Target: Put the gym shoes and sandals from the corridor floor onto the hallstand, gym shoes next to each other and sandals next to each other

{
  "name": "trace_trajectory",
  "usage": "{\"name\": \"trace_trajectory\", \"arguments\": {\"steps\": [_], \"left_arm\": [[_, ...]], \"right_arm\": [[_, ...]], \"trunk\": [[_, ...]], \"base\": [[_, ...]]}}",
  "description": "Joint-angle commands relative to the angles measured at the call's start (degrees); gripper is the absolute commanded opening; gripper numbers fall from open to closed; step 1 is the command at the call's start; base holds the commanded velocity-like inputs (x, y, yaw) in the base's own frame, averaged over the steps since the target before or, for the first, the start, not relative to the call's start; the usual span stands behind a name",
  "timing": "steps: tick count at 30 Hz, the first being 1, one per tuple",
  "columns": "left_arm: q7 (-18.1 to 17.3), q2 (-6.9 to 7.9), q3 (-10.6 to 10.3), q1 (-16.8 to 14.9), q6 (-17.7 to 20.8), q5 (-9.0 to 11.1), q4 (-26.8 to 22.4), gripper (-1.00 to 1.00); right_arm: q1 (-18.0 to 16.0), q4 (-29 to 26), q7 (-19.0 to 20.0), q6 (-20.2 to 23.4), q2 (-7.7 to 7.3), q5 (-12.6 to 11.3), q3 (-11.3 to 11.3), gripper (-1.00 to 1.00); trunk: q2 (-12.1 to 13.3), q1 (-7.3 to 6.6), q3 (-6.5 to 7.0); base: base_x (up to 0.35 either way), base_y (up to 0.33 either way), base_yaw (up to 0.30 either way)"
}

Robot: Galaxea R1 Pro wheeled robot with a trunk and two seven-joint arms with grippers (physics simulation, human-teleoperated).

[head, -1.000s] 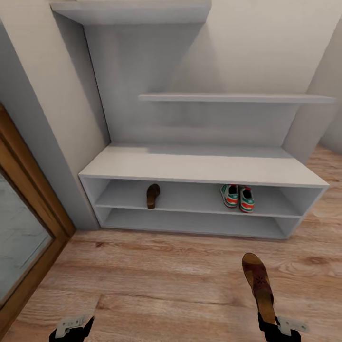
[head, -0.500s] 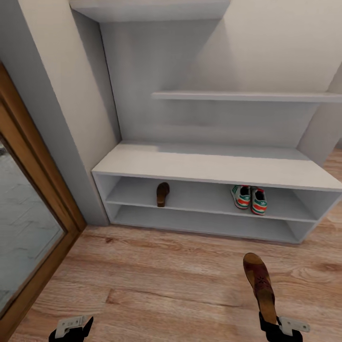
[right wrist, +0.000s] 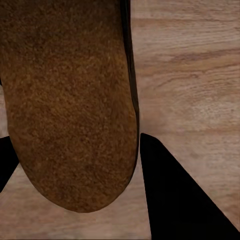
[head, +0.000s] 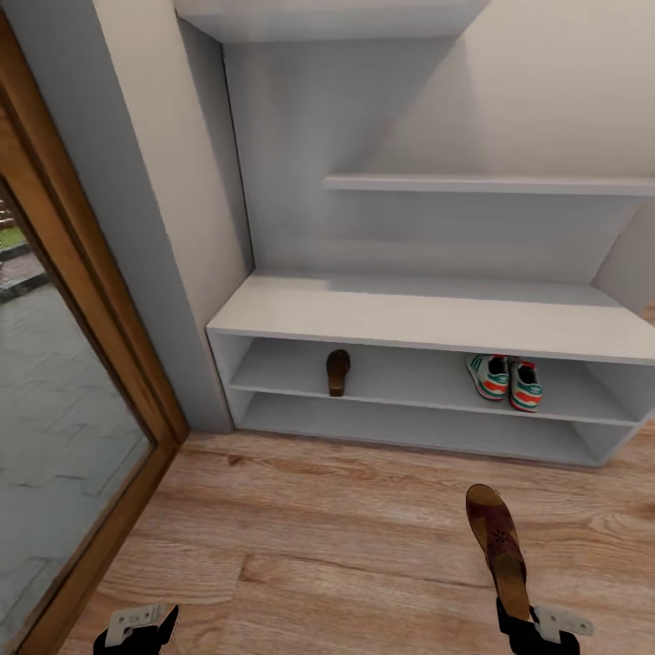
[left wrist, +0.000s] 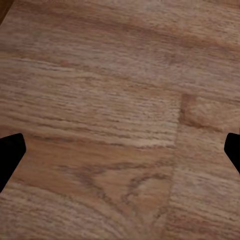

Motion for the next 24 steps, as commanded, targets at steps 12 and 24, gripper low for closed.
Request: {"name": "trace_trajectory", "arguments": {"steps": [12,24], "left_arm": [[-0.6,-0.03,0.3,-0.1,0.0,0.3,0.0,1.00],[-0.7,-0.03,0.2,0.0,-0.1,0.2,0.1,1.00]], "right_arm": [[0.0,0.1,0.2,-0.2,0.30,-0.7,0.2,-1.00],[0.0,0.1,0.2,-0.2,0.37,-0.7,0.2,-1.00]], "trunk": [[0.0,-0.01,-0.04],[0.0,-0.01,-0.04]], "base": [[0.000,0.078,0.000],[0.000,0.002,0.000]]}}
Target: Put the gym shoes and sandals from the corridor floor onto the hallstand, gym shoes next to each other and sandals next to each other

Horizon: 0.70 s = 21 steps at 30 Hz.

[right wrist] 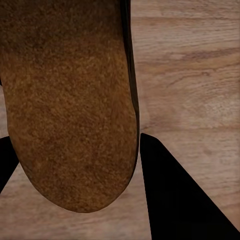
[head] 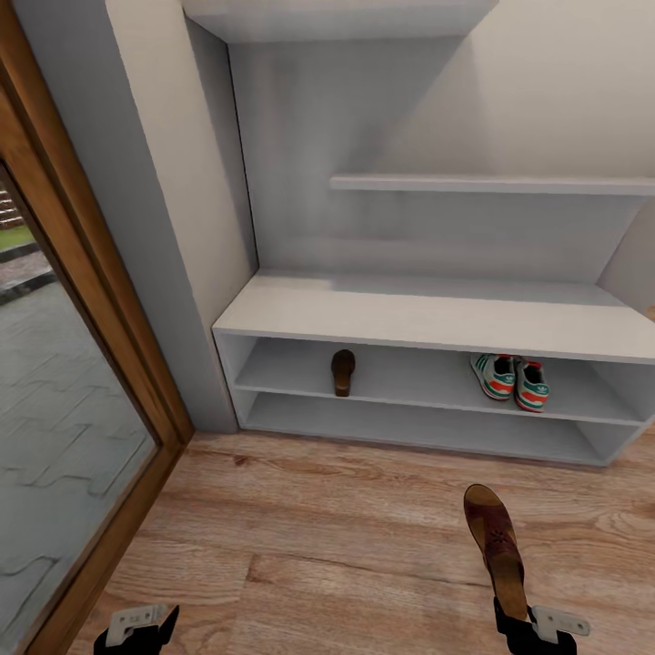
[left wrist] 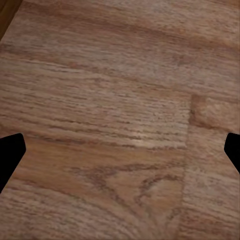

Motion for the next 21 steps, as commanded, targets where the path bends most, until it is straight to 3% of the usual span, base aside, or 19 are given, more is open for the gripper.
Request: {"name": "trace_trajectory", "arguments": {"steps": [1,5,12,18,21], "left_arm": [[-0.6,-0.04,0.2,0.0,0.0,0.2,0.1,1.00],[-2.4,-0.13,-0.2,-0.1,-0.1,-0.1,0.2,1.00],[-10.6,-0.08,-0.2,-0.1,-0.5,-0.5,0.3,1.00],[-14.9,0.44,0.1,0.0,-0.7,-0.5,0.3,1.00],[-15.9,0.78,0.1,0.0,-0.7,-0.6,0.3,1.00]], "right_arm": [[0.0,0.0,0.2,-0.1,0.01,-0.7,0.1,-1.00],[0.0,0.0,0.2,-0.1,0.04,-0.7,0.1,-1.00],[0.0,-0.1,0.2,0.2,0.98,-0.3,0.5,-1.00],[0.0,-2.6,-0.3,1.9,4.48,0.9,1.3,-1.00],[0.0,-6.4,-1.9,5.8,6.32,2.0,1.4,-1.00]], "trunk": [[0.0,-0.01,-0.04],[0.0,-0.01,-0.04],[0.0,-0.01,-0.04],[0.0,-0.01,-0.04],[0.0,-0.01,-0.04]], "base": [[0.000,0.000,0.000],[0.000,0.000,0.000],[0.000,0.000,0.000],[0.000,0.000,0.000],[0.000,0.000,0.000]]}}
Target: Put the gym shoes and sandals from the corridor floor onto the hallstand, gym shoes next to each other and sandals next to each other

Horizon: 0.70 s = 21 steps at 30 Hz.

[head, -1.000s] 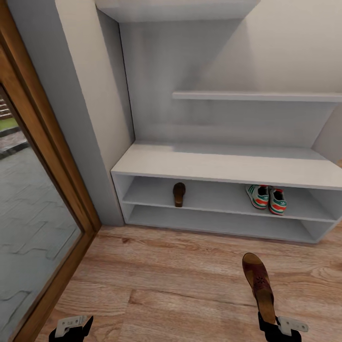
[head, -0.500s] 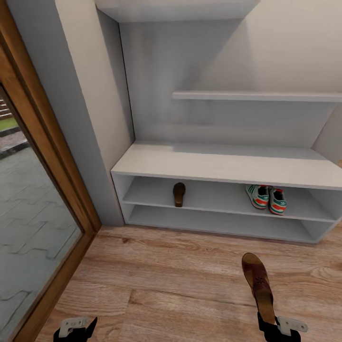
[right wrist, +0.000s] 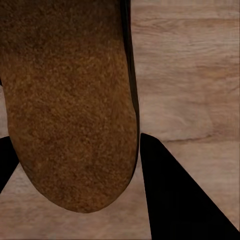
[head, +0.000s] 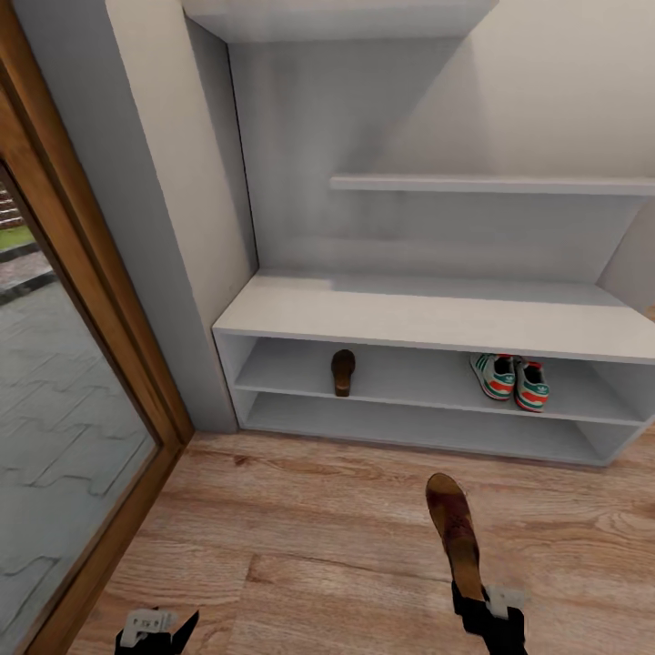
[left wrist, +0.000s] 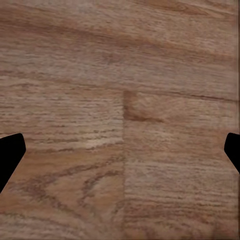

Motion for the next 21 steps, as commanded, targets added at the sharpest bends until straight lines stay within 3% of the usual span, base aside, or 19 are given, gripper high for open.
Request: {"name": "trace_trajectory", "arguments": {"steps": [1,7,11,14,16,18,19,21], "left_arm": [[-0.7,0.03,0.3,0.0,0.0,0.2,0.1,1.00],[-1.4,0.20,0.3,0.0,0.0,0.1,0.1,1.00],[-1.5,0.22,0.3,0.0,0.0,0.1,0.1,1.00],[-1.5,0.23,0.3,0.0,0.0,0.1,0.1,1.00],[-1.5,0.23,0.3,0.0,0.0,0.1,0.1,1.00],[-1.5,0.23,0.3,0.0,0.0,0.1,0.1,1.00],[-1.5,0.23,0.3,0.0,0.0,0.1,0.1,1.00],[-1.5,0.20,0.3,0.0,-0.1,0.1,0.1,1.00]], "right_arm": [[0.0,-1.2,-0.7,1.3,0.48,-0.2,-0.3,-1.00],[-0.1,-12.2,-7.7,16.4,5.00,3.8,-0.2,-1.00],[-0.1,-19.4,-12.4,25.5,9.06,5.7,-0.2,-1.00],[-0.4,-21.6,-14.6,28.8,10.96,6.1,-0.2,-1.00],[-1.9,-23.1,-18.0,32.4,13.17,6.4,-0.1,-1.00],[-3.3,-23.4,-19.8,34.0,14.09,6.4,-0.1,-1.00],[-5.5,-23.5,-22.0,36.0,14.73,6.4,-0.1,-1.00],[-7.4,-23.5,-23.2,37.6,14.73,6.4,-0.1,-1.00]], "trunk": [[0.0,-0.01,-0.05],[0.0,-0.01,-0.05],[0.0,-0.01,-0.05],[0.0,-0.01,-0.05],[0.0,-0.01,-0.05],[0.0,-0.01,-0.05],[0.0,-0.01,-0.05],[0.0,-0.01,-0.05]], "base": [[0.000,0.000,0.000],[0.000,0.000,0.000],[0.000,0.000,0.000],[0.000,0.000,0.000],[0.000,0.000,0.000],[0.000,0.000,0.000],[0.000,0.000,0.000],[0.000,0.000,0.000]]}}
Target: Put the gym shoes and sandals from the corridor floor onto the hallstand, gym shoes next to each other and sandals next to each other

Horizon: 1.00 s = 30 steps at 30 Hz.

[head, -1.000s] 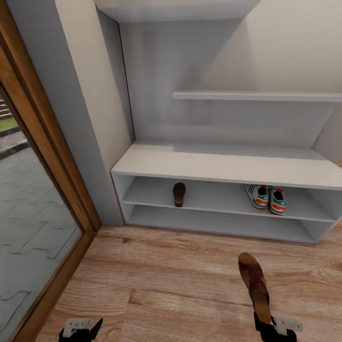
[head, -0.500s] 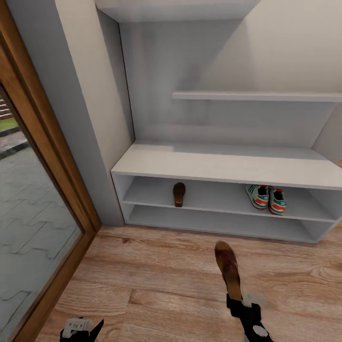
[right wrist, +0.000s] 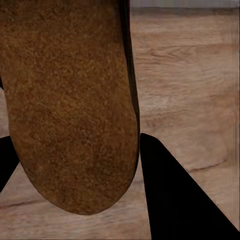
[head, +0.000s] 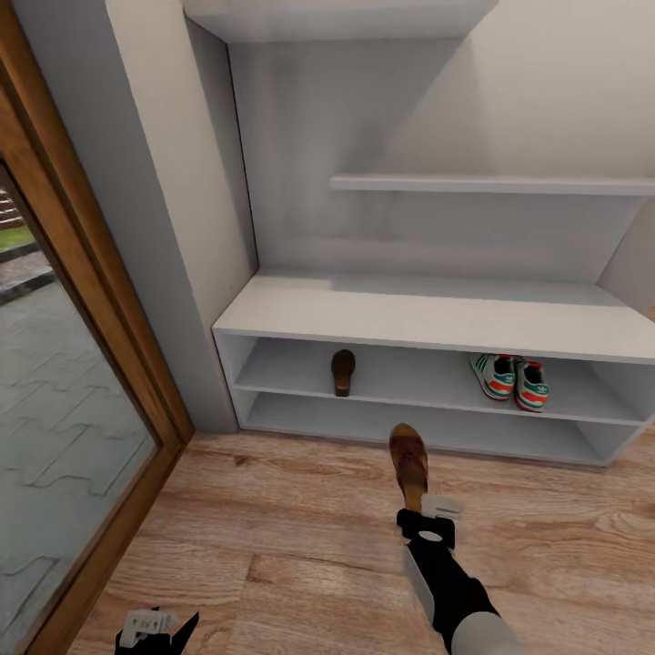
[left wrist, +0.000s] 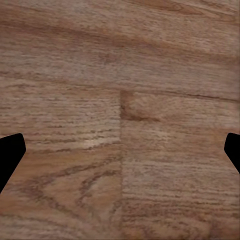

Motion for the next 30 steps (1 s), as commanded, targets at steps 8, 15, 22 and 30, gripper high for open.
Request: {"name": "trace_trajectory", "arguments": {"steps": [8,15,22,30], "left_arm": [[-0.5,-0.16,0.1,0.0,0.0,0.2,0.1,1.00],[-0.4,-0.65,0.0,0.1,0.0,0.2,0.2,1.00],[-0.4,-0.44,0.3,0.3,-0.1,0.2,0.3,1.00],[-0.4,-0.43,0.3,0.3,-0.1,0.2,0.3,1.00]], "right_arm": [[-7.6,-1.0,-6.3,5.9,0.06,-0.3,-0.2,-1.00],[-8.0,-1.2,-6.3,6.0,0.06,-0.3,0.5,-1.00],[-8.0,-0.9,-6.0,6.1,0.06,-0.3,0.5,-1.00],[-8.0,-0.9,-6.0,6.1,0.06,-0.3,0.5,-1.00]], "trunk": [[0.0,-0.01,-0.06],[0.0,-0.01,-0.06],[0.0,-0.01,-0.06],[0.0,-0.01,-0.06]], "base": [[0.000,0.000,0.000],[0.000,0.000,0.000],[0.000,0.000,0.000],[0.000,0.000,0.006]]}}
